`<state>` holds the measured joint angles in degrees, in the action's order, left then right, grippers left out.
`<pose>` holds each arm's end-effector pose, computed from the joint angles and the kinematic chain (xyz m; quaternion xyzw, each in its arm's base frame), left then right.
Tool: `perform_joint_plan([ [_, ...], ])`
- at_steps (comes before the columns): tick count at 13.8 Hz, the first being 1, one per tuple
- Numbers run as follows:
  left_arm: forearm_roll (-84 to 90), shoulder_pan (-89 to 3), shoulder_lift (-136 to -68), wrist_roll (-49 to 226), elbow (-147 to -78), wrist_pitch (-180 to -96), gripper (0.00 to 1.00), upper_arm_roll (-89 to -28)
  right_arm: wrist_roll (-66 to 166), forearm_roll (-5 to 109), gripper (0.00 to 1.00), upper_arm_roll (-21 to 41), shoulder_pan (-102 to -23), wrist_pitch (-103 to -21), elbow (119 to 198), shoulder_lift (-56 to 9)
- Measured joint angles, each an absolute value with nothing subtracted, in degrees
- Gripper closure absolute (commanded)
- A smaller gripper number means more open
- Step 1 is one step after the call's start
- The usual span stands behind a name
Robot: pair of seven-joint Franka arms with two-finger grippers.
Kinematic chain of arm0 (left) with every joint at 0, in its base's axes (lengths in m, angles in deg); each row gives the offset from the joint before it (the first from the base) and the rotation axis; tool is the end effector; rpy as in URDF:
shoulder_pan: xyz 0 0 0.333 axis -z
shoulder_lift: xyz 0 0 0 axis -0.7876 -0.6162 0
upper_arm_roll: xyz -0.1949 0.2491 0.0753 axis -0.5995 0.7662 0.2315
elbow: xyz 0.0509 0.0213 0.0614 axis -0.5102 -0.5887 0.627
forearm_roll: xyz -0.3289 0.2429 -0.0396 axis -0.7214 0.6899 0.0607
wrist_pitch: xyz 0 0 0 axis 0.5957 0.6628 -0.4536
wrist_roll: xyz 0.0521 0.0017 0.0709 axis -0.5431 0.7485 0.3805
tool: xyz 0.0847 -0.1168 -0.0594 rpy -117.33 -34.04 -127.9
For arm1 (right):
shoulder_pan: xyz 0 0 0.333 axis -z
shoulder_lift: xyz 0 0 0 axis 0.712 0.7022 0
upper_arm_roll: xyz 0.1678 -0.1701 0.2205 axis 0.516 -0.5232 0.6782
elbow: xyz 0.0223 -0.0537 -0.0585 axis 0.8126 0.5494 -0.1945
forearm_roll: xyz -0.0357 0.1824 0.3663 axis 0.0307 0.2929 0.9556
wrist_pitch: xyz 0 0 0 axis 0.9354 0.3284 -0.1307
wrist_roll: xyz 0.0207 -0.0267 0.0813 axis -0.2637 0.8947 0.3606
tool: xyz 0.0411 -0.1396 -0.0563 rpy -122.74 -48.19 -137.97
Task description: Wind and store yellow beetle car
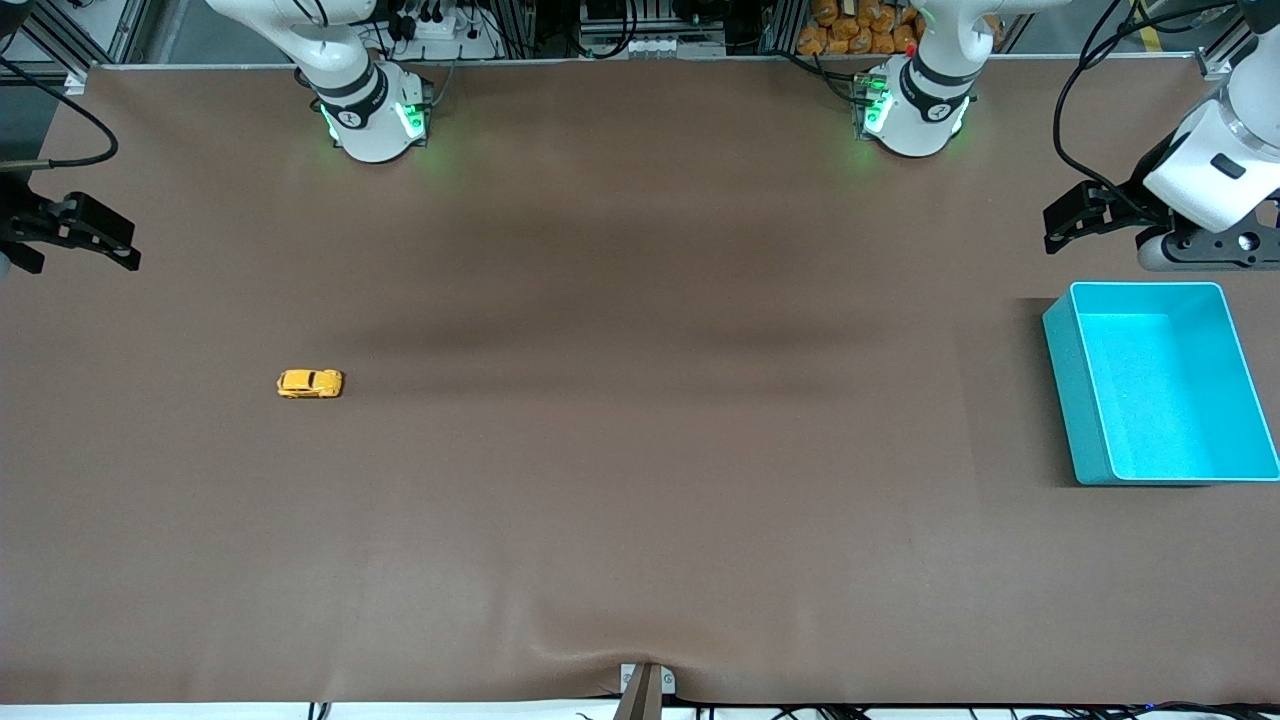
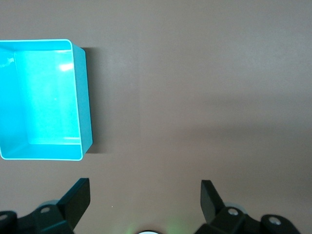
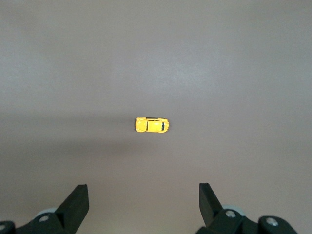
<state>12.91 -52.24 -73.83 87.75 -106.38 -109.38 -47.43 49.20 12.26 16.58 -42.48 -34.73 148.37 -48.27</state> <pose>0.5467 -0.0659 0.5784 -0.9996 0.0119 0.0228 0.0147 0.5636 -0.0241 0.5991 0.9995 0.0211 -0.0025 0.0238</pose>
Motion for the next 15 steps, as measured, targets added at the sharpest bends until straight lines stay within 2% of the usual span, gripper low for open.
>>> perform_joint_plan([
  [15, 12.9, -52.2, -73.8, 87.7, -106.4, -109.6, 0.00, -47.4, 43.9, 12.7, 0.00, 16.5, -42.4, -34.6, 148.6, -47.7],
])
